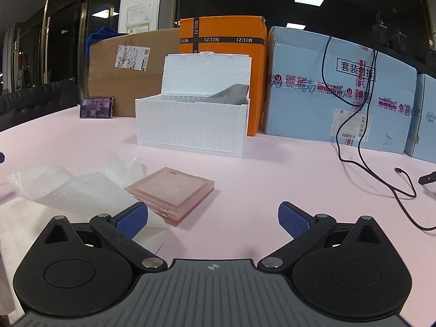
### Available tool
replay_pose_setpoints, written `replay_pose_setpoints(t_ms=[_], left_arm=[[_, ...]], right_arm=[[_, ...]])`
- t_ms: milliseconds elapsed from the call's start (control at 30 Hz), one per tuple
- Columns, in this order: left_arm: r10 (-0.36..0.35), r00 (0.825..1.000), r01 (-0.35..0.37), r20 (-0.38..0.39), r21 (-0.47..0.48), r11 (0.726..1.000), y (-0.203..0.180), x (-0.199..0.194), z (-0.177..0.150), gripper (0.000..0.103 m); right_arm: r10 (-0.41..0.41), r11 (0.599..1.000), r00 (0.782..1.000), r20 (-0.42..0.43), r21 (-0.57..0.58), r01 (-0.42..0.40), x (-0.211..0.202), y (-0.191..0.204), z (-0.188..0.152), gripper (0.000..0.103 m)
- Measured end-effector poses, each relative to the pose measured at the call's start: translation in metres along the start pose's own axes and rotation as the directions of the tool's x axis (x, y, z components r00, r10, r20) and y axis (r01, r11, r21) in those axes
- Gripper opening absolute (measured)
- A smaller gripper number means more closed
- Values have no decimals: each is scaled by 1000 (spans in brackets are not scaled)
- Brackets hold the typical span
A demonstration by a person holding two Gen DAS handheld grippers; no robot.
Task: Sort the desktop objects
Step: 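Reach both tools toward the white cloth beside the pink pad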
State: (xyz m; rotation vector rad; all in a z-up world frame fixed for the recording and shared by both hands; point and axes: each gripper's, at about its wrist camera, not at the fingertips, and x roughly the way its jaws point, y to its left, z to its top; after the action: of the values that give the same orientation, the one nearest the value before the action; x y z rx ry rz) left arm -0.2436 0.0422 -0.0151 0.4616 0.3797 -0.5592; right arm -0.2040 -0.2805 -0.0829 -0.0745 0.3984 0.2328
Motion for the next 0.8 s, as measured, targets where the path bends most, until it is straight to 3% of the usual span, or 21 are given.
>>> replay_pose_setpoints(t_ms=[467,800], left_arm=[[-138,990,138,-15,46,989,-30,14,-4,103],[-163,986,162,17,43,986,-33,28,4,103]], right_arm=[[50,999,999,10,-11,-50,-6,3,0,103],[47,999,999,20,9,-48,-7,-2,-1,103]])
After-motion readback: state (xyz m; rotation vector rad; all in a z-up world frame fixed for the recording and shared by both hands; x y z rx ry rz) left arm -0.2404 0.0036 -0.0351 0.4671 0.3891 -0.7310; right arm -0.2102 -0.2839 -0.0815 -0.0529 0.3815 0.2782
